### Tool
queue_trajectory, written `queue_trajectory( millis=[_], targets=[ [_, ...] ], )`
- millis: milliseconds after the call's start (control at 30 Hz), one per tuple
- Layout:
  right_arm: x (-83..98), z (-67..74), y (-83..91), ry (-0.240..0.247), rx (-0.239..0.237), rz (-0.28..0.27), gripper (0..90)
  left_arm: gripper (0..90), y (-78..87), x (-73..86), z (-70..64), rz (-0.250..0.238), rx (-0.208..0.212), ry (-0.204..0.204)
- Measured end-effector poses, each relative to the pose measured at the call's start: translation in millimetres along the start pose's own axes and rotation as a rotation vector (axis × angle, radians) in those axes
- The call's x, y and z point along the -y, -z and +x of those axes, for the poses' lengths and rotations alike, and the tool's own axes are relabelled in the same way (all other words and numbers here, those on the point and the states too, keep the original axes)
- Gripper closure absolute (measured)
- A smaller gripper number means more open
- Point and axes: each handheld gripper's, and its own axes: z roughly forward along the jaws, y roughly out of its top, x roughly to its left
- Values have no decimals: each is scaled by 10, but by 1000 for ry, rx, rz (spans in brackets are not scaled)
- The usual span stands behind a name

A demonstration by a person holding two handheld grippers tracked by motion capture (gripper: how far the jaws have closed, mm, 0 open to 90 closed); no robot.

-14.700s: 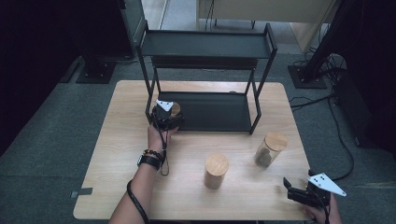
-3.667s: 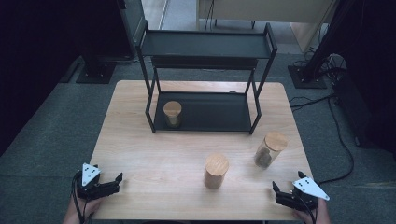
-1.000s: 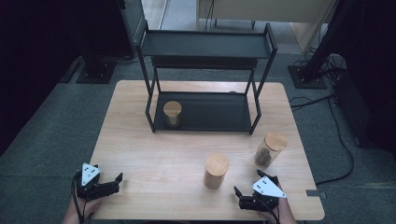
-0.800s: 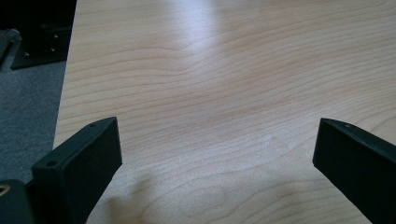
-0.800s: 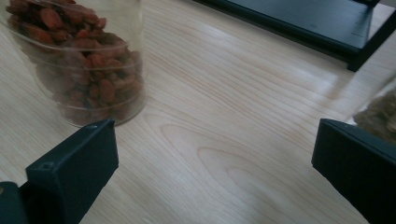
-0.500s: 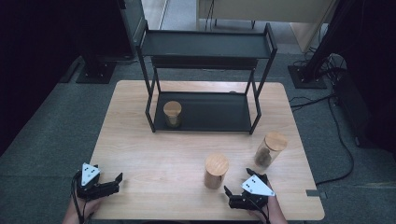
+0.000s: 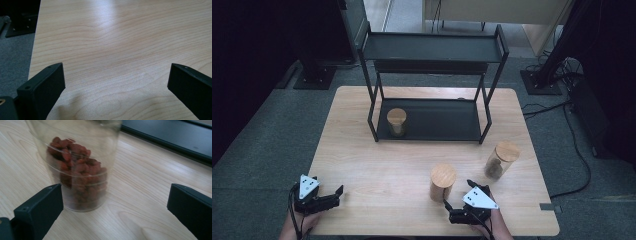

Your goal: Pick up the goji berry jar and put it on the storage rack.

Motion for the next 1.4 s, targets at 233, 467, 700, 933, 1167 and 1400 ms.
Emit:
queue_trajectory(
  millis=[233,467,700,933,1167,1400],
  targets=[
    [-107,100,-45,9,-27,-17,1,13,1,0,1,-1,1,1],
    [-189,168,-95,16,-47,-15,18,13,1,0,1,-1,1,0],
    [-230,206,-155,7,-53,-11,41,14,1,0,0,-1,2,0],
    [-299,211,-171,-6,-44,-19,68,13,-1,0,1,0,4,-1],
    [-370,218,-170,1,-45,-24,131,14,-2,-1,2,1,4,0],
    [-433,227,-182,-9,-45,-18,179,13,3,0,7,0,9,2]
  ],
)
